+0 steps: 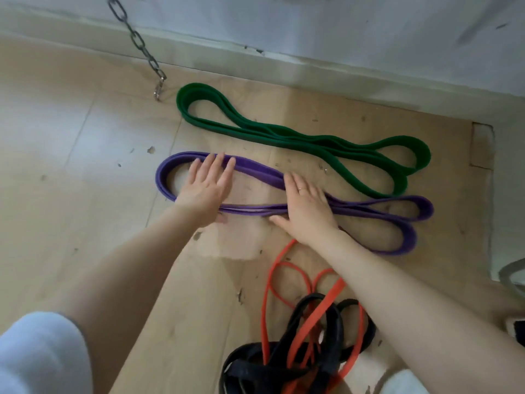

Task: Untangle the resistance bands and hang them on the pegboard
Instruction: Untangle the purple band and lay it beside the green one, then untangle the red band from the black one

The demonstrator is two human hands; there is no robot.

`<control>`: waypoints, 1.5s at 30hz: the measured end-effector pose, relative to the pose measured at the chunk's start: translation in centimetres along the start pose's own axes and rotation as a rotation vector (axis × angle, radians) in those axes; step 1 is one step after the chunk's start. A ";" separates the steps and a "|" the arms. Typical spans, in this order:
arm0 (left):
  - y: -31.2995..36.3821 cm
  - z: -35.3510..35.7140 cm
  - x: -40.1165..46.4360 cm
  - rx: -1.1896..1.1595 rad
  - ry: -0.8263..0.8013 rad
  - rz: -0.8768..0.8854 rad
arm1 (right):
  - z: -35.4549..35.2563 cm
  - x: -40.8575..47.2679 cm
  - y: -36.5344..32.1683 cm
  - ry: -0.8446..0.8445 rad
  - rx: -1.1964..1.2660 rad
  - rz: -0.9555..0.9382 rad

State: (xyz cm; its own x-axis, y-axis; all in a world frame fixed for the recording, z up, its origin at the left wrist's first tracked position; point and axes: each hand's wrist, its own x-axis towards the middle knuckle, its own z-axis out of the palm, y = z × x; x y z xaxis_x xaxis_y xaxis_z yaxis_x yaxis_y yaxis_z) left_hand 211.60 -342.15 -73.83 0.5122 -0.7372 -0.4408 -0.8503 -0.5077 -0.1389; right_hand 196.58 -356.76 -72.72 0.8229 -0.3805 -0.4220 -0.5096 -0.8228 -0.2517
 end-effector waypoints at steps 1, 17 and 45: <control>-1.4 0.1 0.0 0.025 -0.016 -0.002 | 0.2 1.2 -0.9 0.030 -0.037 0.005; -8.5 0.8 3.2 -0.165 0.318 -0.160 | -0.8 6.9 -0.3 0.227 -0.238 -0.004; 9.7 -9.2 -18.2 -1.450 -0.237 0.223 | -12.4 -17.9 -3.5 -0.102 0.860 -0.188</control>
State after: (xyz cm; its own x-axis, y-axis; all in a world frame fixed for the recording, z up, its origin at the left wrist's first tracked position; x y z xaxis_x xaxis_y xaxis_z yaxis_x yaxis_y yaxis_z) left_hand 195.17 -337.75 -59.00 0.2383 -0.8421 -0.4838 0.0250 -0.4927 0.8698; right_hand 186.73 -352.35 -53.45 0.9064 -0.1979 -0.3731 -0.4147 -0.2498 -0.8750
